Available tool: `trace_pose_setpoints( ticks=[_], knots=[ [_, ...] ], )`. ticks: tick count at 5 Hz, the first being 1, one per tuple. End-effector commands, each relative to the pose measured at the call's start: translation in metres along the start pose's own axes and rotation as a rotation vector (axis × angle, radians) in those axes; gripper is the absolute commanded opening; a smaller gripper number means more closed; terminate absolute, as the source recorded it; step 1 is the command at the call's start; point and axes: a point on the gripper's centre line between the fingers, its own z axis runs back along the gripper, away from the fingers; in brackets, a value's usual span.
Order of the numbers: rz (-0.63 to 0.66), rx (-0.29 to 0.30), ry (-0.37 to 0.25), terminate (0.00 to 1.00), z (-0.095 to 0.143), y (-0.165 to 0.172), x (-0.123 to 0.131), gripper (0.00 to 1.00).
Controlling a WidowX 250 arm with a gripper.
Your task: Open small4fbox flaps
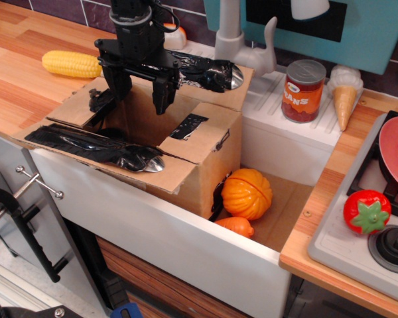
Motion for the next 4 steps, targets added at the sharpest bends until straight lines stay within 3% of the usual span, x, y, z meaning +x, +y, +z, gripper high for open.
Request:
trace_pose_setpoints(
  ticks=[1,4],
  knots=[
    [0.000,0.000,0.000,0.00,0.000,0.000,0.000,1.00],
    [0.039,0.026,-0.023,0.00,-0.019,0.002,-0.002,1.00]
  ],
)
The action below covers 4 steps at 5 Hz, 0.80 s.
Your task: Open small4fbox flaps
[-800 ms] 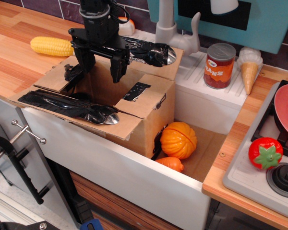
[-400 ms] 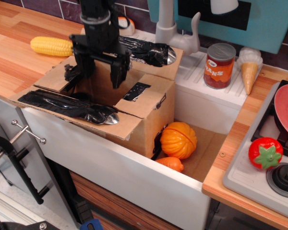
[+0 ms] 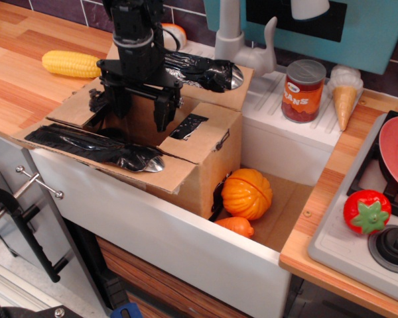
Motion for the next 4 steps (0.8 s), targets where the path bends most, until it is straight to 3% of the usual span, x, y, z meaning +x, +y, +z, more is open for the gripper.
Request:
trace_pose_setpoints(
  ticks=[1,3,4],
  knots=[
    [0.018,0.024,-0.047,0.00,-0.001,0.005,0.005,1.00],
    [0.029,-0.043,-0.059,0.00,-0.013,-0.004,-0.002,1.00],
    [-0.009,-0.085,-0.056,0.00,-0.005,-0.016,-0.004,1.00]
  ],
)
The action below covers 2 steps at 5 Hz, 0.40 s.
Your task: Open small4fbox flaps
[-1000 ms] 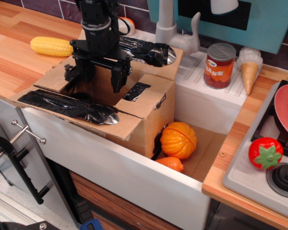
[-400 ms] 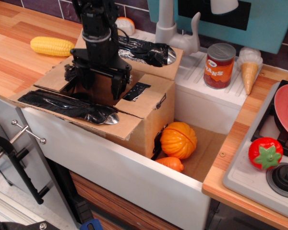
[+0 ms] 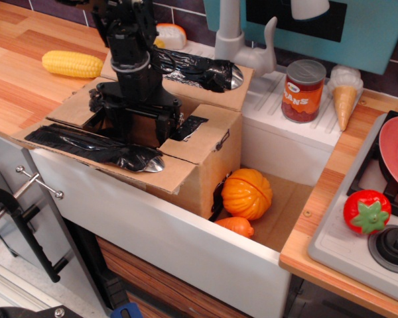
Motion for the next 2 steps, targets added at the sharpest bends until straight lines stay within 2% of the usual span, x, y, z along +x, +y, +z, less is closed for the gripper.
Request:
trace_pose_setpoints(
  ticks=[1,2],
  knots=[
    [-0.080,-0.068,-0.005,0.00,0.031,-0.021,0.000,1.00],
    [-0.107,-0.106,-0.008,0.00,0.046,-0.032,-0.002,1.00]
  ],
)
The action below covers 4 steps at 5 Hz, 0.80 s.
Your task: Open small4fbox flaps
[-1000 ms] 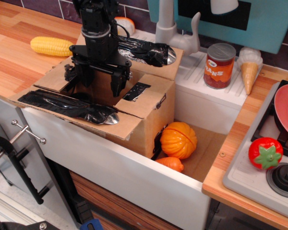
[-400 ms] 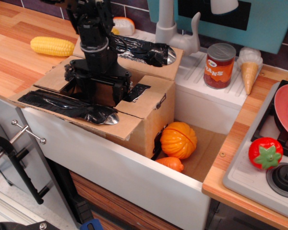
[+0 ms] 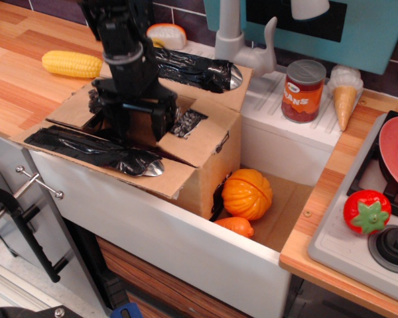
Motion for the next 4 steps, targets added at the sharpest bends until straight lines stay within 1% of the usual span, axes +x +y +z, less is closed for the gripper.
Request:
trace_pose_setpoints(
  ticks=[1,2,3,4],
  knots=[
    [-0.078,-0.046,-0.042,0.00,0.030,-0.027,0.004,1.00],
    [-0.047,-0.099,-0.045,0.00,0.036,-0.036,0.003,1.00],
    [-0.041,-0.119,-0.063,0.00,0.038,-0.050,-0.002,1.00],
    [-0.040,-0.123,-0.077,0.00,0.037,-0.074,-0.007,1.00]
  ],
)
